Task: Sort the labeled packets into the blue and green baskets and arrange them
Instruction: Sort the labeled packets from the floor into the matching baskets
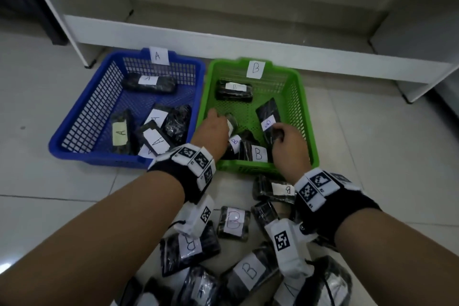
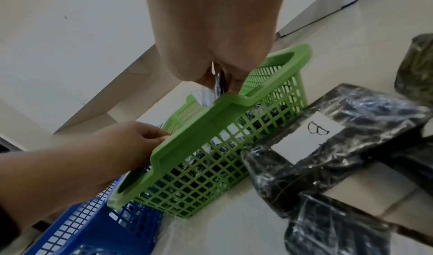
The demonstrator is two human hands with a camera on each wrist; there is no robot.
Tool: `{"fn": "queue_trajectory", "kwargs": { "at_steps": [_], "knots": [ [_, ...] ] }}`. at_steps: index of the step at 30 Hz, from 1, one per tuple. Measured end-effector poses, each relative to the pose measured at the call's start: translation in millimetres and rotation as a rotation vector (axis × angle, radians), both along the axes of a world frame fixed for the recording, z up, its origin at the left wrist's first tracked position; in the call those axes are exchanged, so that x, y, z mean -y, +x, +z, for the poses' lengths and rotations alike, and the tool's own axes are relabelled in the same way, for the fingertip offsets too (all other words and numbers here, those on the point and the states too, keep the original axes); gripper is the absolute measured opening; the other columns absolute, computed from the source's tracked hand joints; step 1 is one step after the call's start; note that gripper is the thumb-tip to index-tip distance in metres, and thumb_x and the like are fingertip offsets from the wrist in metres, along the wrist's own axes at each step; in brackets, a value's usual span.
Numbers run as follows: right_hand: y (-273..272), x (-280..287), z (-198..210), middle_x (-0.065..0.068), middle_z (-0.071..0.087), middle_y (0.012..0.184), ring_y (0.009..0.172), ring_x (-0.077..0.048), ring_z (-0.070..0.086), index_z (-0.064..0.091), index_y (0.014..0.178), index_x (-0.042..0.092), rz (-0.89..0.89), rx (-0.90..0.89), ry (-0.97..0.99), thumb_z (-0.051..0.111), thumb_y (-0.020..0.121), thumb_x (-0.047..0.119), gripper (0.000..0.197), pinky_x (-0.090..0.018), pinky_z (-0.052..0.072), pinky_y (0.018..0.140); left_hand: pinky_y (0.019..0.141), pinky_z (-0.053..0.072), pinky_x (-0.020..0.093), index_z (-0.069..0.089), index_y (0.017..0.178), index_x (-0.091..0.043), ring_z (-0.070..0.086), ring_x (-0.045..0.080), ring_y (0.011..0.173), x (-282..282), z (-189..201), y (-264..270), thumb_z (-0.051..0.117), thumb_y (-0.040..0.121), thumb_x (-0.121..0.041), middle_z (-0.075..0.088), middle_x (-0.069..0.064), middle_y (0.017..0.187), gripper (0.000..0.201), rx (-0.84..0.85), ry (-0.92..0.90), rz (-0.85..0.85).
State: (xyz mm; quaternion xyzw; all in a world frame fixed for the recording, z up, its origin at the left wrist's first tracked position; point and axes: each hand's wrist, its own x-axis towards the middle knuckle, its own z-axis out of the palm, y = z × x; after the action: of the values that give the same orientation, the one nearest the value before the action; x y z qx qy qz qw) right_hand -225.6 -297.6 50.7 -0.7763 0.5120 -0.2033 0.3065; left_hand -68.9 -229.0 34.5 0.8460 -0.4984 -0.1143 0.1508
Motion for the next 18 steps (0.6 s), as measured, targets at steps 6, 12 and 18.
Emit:
{"fn": "queue_trajectory", "kwargs": {
  "at_steps": [6, 12, 18],
  "knots": [
    [4.5, 11.5, -14.6, -0.018, 0.039, 0.139, 0.123, -0.038, 0.043, 0.053, 0.124, 0.007, 0.269, -0.434, 0.082, 0.042, 0.096, 0.027, 0.036, -0.042, 0.037, 0.102, 0.111, 0.023, 0.043, 0.036, 0.135, 0.003, 0.026, 0.037, 0.132, 0.1, -5.9, -5.0, 0.043, 0.096, -0.018, 0.036, 0.022, 0.137, 0.044, 0.246, 0.232, -0.14],
    [4.4, 16.6, -21.1, -0.015, 0.035, 0.143, 0.125, -0.037, 0.039, 0.052, 0.124, 0.006, 0.324, -0.614, 0.122, 0.026, 0.094, 0.057, 0.065, -0.05, 0.035, 0.103, 0.111, -0.013, 0.06, 0.041, 0.134, -0.014, 0.003, 0.025, 0.147, -5.0, 5.4, -0.9, 0.022, 0.099, -0.048, 0.044, 0.012, 0.144, 0.052, 0.231, 0.287, -0.153],
    [10.8, 6.4, -8.2, -0.015, 0.043, 0.141, 0.127, -0.037, 0.04, 0.038, 0.139, 0.013, 0.295, -0.535, -0.003, 0.03, 0.093, 0.06, 0.066, -0.049, 0.037, 0.103, 0.115, -0.008, 0.052, 0.032, 0.144, -0.029, -0.005, 0.027, 0.146, -35.1, 15.3, 14.9, 0.025, 0.097, -0.053, 0.011, 0.006, 0.159, 0.053, 0.102, 0.178, -0.23]
  ]
}}
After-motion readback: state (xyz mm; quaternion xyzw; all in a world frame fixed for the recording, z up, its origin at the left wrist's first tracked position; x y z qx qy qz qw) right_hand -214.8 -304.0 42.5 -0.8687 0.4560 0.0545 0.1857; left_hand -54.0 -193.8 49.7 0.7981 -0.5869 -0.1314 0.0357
